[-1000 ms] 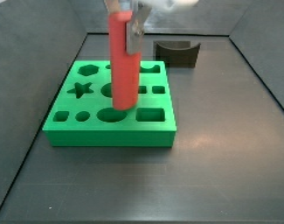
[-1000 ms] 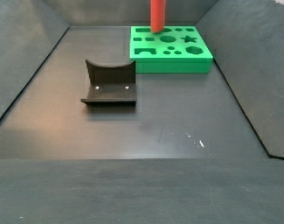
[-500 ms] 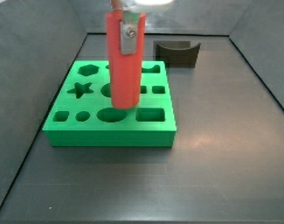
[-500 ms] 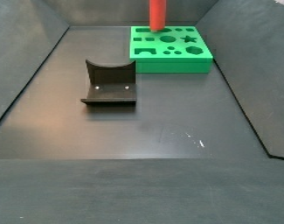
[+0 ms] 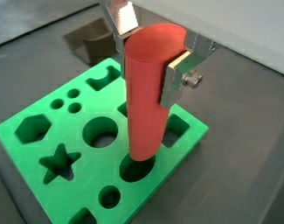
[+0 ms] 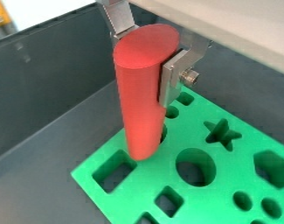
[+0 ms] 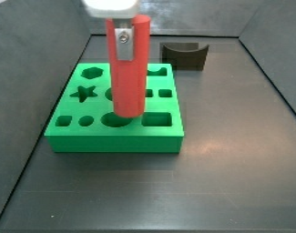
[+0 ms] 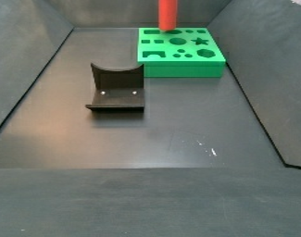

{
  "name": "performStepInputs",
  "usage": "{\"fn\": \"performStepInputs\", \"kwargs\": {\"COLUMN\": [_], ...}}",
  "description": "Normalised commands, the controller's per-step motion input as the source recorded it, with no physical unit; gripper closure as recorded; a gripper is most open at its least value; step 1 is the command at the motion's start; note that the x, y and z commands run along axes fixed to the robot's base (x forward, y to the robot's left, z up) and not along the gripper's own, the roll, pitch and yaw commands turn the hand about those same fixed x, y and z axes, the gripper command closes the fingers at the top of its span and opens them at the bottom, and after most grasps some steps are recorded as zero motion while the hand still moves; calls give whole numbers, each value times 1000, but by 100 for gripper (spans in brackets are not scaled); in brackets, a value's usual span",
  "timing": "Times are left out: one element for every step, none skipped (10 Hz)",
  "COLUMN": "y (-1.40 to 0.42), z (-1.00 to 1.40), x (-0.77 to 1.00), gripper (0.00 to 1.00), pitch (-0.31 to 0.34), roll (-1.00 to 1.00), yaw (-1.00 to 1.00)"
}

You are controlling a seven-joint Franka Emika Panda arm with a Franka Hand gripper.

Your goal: Insert the oval object.

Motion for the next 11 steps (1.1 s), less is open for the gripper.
{"fn": "performStepInputs", "kwargs": {"y": [-183, -129, 26, 149, 46, 3, 0, -6, -9, 0, 0], "z": [-200, -120, 0, 0, -103, -154, -163, -191, -263, -371, -306], "x": [0, -149, -83, -117, -257, -391, -349, -157, -23, 0, -20], "gripper": [100, 100, 100, 100, 100, 100, 100, 100, 100, 100, 100], "pitch": [-66, -31, 0, 0, -61, -169, -186, -197, -224, -207, -124], "roll": [-56, -13, 0, 0, 0, -20, -150, -277, -134, 0, 27], "yaw": [-889, -789, -497, -49, -51, 34, 91, 51, 0, 80, 103]}}
